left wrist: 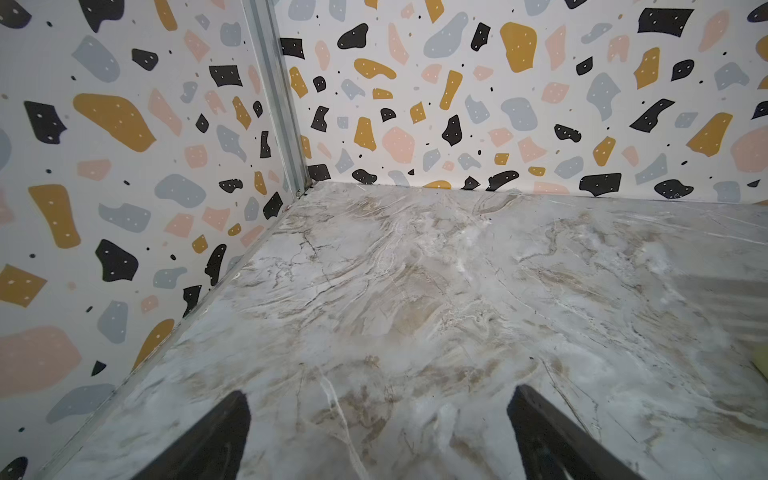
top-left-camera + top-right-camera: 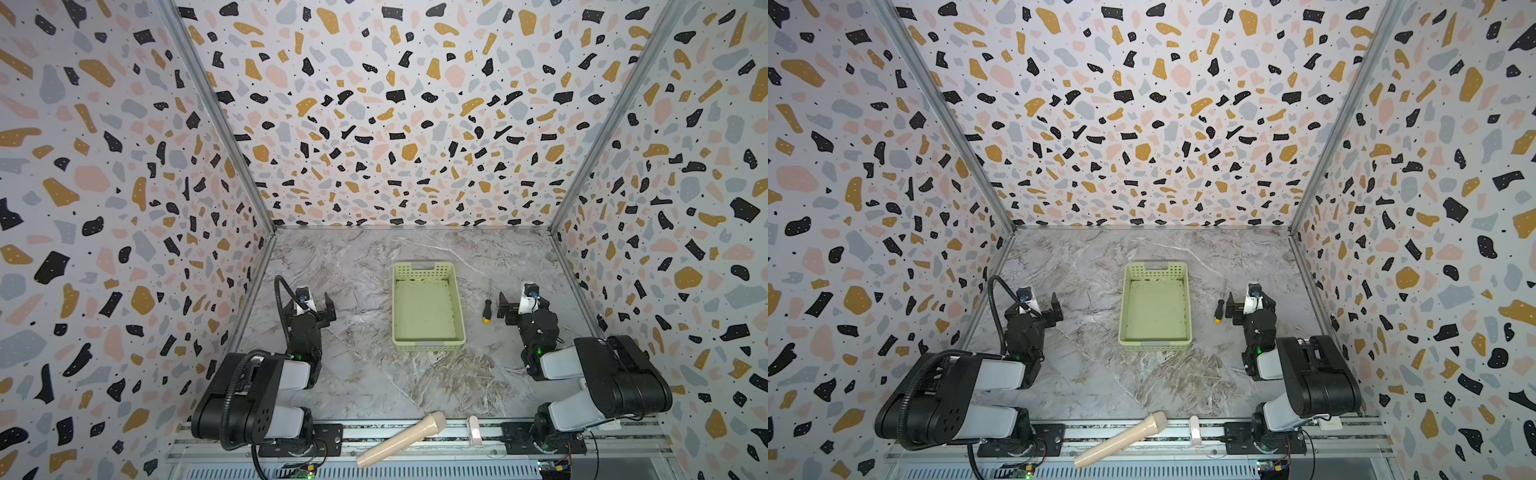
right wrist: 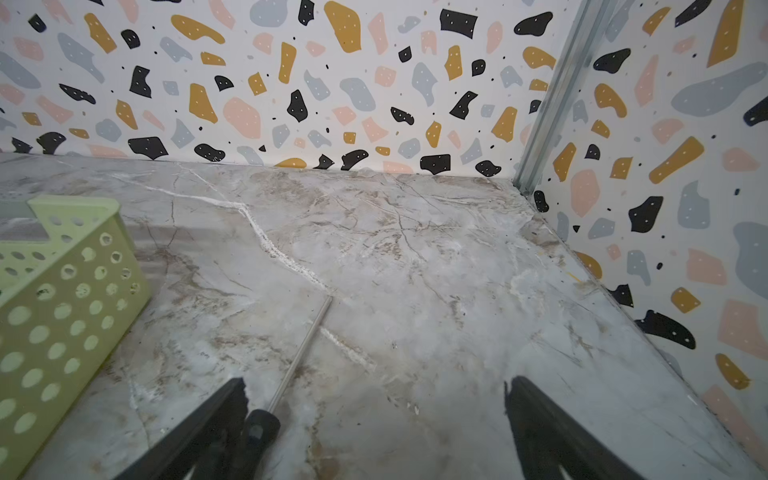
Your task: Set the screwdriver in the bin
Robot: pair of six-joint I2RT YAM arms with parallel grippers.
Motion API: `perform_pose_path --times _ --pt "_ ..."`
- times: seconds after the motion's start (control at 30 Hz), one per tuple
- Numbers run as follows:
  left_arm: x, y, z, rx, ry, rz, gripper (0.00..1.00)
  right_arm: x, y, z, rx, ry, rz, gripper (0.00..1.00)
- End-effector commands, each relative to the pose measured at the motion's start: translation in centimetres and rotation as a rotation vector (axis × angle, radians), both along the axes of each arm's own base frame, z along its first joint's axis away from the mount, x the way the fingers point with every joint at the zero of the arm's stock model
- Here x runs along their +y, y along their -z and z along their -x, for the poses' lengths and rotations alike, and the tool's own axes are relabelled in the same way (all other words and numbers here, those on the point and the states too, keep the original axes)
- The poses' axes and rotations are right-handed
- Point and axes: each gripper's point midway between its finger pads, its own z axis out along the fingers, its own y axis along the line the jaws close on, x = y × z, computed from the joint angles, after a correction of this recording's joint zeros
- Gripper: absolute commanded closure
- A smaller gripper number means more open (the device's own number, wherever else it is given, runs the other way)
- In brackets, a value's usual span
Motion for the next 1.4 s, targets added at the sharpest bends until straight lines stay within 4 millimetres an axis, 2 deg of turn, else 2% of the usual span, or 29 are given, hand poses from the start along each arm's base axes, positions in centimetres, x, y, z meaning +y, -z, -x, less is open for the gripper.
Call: perform_pose_path --times 0.0,0.6,0.77,0.83,0.9,1.0,1.13,1.2,1.23,1.3,1.37 --pt "0.2 -1.2 -0.3 -0.041 -0.007 -0.006 0.0 0.0 -0.9 -0.2 -0.029 0.004 0.004 0.01" --pt "0.0 -1.2 -0.3 -0.041 0.003 -0.009 0.0 -0.1 -0.9 -0.2 -0.032 0.005 0.002 0.01" --pt "1.7 -2.5 -1.8 0.02 -0.119 0.012 0.01 -0.3 -1.0 0.0 -0.034 0.004 -0.012 0.01" --pt "2.4 -3.8 -2.6 0.057 -0.172 0.018 0.01 -1.2 -1.3 0.1 -0.042 0.059 -0.025 0.01" --pt "1.7 -5.9 -3.5 0.039 -0.136 0.045 0.0 -1.7 -2.2 0.2 -0.052 0.088 -0.034 0.01" --pt "0.4 -10.2 -4.7 -0.03 -0.068 0.116 0.01 -2.7 -4.2 -0.4 0.002 0.149 -0.073 0.01" --pt "-2.3 -16.6 -7.1 -0.078 0.081 0.139 0.01 -3.1 -9.9 -0.2 -0.034 0.15 -0.15 0.01" --pt "-3.3 -18.9 -8.5 -0.052 0.142 0.113 0.0 -2.7 -12.7 0.0 -0.028 0.124 -0.163 0.01" --pt "-3.8 -19.7 -9.3 -0.028 0.165 0.106 0.0 -2.5 -13.9 0.1 -0.018 0.117 -0.169 0.01" --pt "-4.6 -19.9 -10.8 0.046 0.198 0.134 0.01 -2.5 -16.0 0.6 0.005 0.125 -0.192 0.01" --pt "-6.8 -19.5 -11.9 0.086 0.311 0.165 0.0 -2.1 -17.6 0.9 0.031 0.102 -0.2 0.01"
